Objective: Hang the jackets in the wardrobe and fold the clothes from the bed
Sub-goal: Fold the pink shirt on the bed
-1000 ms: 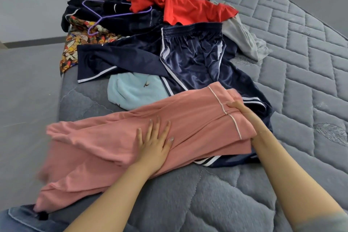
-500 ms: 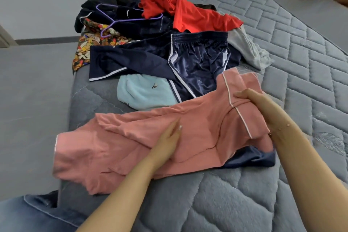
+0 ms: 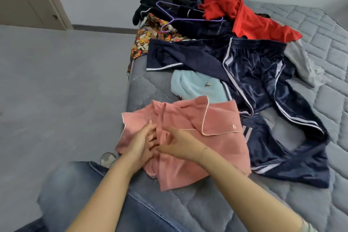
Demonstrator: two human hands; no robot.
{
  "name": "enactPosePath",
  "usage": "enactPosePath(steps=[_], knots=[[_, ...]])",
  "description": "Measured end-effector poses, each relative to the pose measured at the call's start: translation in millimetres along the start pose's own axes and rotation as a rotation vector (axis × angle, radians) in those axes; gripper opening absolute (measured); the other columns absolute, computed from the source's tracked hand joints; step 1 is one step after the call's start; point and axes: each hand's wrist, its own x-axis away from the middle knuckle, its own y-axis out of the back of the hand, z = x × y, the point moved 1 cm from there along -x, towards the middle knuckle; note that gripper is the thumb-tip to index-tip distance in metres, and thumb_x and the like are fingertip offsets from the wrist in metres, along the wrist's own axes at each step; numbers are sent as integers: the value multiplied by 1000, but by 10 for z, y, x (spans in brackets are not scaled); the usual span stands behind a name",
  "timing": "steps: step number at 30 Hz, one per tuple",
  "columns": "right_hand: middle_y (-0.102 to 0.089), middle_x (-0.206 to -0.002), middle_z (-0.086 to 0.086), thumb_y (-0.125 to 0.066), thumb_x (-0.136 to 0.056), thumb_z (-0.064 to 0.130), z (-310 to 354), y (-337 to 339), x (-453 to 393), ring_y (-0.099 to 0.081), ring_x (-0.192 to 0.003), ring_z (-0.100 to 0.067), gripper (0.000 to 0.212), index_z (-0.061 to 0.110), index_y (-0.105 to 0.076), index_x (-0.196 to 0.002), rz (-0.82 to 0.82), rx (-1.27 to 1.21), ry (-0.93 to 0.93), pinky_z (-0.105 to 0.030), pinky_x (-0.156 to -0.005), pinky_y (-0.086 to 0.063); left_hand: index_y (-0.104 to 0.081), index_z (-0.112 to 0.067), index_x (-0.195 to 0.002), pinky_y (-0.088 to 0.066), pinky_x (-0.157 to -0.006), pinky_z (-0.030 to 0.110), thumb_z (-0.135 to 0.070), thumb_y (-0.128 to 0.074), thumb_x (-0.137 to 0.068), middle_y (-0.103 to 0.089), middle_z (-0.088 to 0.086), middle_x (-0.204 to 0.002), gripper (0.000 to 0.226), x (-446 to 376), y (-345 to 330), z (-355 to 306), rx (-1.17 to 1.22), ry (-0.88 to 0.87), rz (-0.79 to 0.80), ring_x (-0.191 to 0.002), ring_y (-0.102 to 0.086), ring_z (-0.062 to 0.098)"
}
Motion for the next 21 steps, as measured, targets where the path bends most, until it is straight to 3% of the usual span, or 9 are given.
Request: enactPosePath(steps=[2, 4, 6, 8, 10, 13, 16, 18, 21], knots=[[-66, -99, 3, -65, -87, 20, -158, -13, 1, -63, -92, -12, 48, 19, -56, -134, -174, 32, -18, -23, -89, -48, -58, -17, -129, -53, -69, 27, -44, -49, -97, -71, 5, -114, 43, -45, 34, 104, -97, -46, -18, -94, -69, 16], [-70, -97, 8, -62, -89, 11, -367, 95, 123, -64, -88, -7, 31, 21, -68, -118, -399, -124, 12, -11, -79, -46, -51, -21, -136, -52, -81, 30, -38, -64, -90, -68, 1, -119, 50, -103, 18, 154, -303, -104, -75, -102, -66, 17], [-71, -99, 15, -58, -88, 4, -573, 229, 307, -65, -91, -1, 34, 31, -69, -105, -581, -213, 72, -6, -76, -43, -45, -31, -133, -50, -87, 25, -44, -75, -80, -61, -13, -119, 62, -147, -29, 170, -473, -127, -151, -103, -61, 10], [-66, -104, 20, -52, -82, 9, -767, 330, 447, -62, -94, -1, 35, 34, -67, -102, -750, -81, 135, -7, -79, -41, -35, -32, -140, -46, -94, 24, -49, -79, -73, -50, -16, -125, 82, -158, -99, 193, -594, -146, -185, -113, -55, 10], [-62, -115, 18, -53, -84, 13, -935, 396, 486, -59, -107, -8, 32, 25, -66, -111, -851, 39, 163, -10, -91, -38, -37, -24, -136, -43, -96, 31, -48, -80, -72, -49, -7, -127, 81, -205, -138, 252, -680, -180, -214, -118, -51, 17], [-51, -141, 7, -63, -92, 20, -1083, 452, 346, -44, -134, -15, 42, 17, -57, -133, -757, 207, 109, -23, -111, -31, -44, -19, -109, -40, -78, 27, -45, -79, -74, -56, -4, -110, 56, -209, -167, 323, -790, -236, -275, -100, -54, 17], [-40, -151, 9, -58, -93, 31, -1095, 401, 118, -21, -146, -7, 53, 22, -46, -144, -453, 499, 129, -36, -122, -7, -51, -12, -104, -40, -74, 29, -40, -79, -77, -60, 1, -104, 48, -211, -169, 340, -821, -283, -321, -99, -58, 22], [-43, -151, 6, -56, -93, 24, -1078, 346, 11, -16, -146, -4, 48, 18, -51, -140, -254, 533, 227, -43, -121, -9, -55, -9, -104, -44, -77, 31, -36, -79, -78, -63, 3, -104, 44, -221, -159, 334, -788, -289, -322, -99, -60, 23], [-37, -154, 9, -53, -92, 15, -1106, 360, -17, -20, -148, -9, 55, 21, -45, -145, -114, 575, 368, -39, -122, -13, -60, -8, -107, -49, -85, 35, -31, -78, -80, -67, 5, -105, 40, -233, -147, 340, -738, -291, -293, -99, -62, 24]])
